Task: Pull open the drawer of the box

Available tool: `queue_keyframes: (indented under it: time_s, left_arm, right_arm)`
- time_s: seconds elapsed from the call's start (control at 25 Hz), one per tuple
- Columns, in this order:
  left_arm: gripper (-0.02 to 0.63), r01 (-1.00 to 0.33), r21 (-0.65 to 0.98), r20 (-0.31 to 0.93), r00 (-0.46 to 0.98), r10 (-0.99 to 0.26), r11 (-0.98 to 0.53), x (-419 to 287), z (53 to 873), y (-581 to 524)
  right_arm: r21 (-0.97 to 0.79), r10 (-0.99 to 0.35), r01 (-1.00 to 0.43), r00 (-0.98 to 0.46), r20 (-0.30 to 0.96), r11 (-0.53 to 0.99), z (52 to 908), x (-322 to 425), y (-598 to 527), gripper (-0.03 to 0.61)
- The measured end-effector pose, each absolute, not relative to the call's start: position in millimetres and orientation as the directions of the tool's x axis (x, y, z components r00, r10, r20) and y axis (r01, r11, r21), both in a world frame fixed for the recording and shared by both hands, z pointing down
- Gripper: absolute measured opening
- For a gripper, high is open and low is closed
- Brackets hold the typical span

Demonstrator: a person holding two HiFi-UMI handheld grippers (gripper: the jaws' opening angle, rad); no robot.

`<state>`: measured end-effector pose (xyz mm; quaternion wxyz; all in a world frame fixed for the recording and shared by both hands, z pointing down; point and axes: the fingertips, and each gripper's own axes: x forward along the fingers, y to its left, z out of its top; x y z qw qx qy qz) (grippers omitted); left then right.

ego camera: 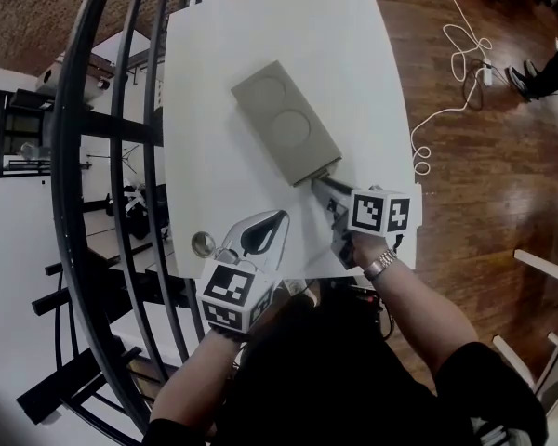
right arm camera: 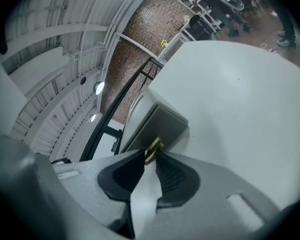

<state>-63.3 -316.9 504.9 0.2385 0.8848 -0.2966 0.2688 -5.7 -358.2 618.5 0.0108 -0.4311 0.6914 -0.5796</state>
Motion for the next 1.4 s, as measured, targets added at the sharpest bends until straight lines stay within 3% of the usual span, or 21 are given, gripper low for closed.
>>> queue_keyframes:
  time_s: [1.4]
  left_arm:
    - [0.015, -0.498, 0.236, 0.569, 0.767, -0.297, -0.835, -48, 483, -245]
  right_arm:
    - [-0.787, -0.704, -0.591, -0.484, 0.519, -0.174, 618, 23, -252, 0.048]
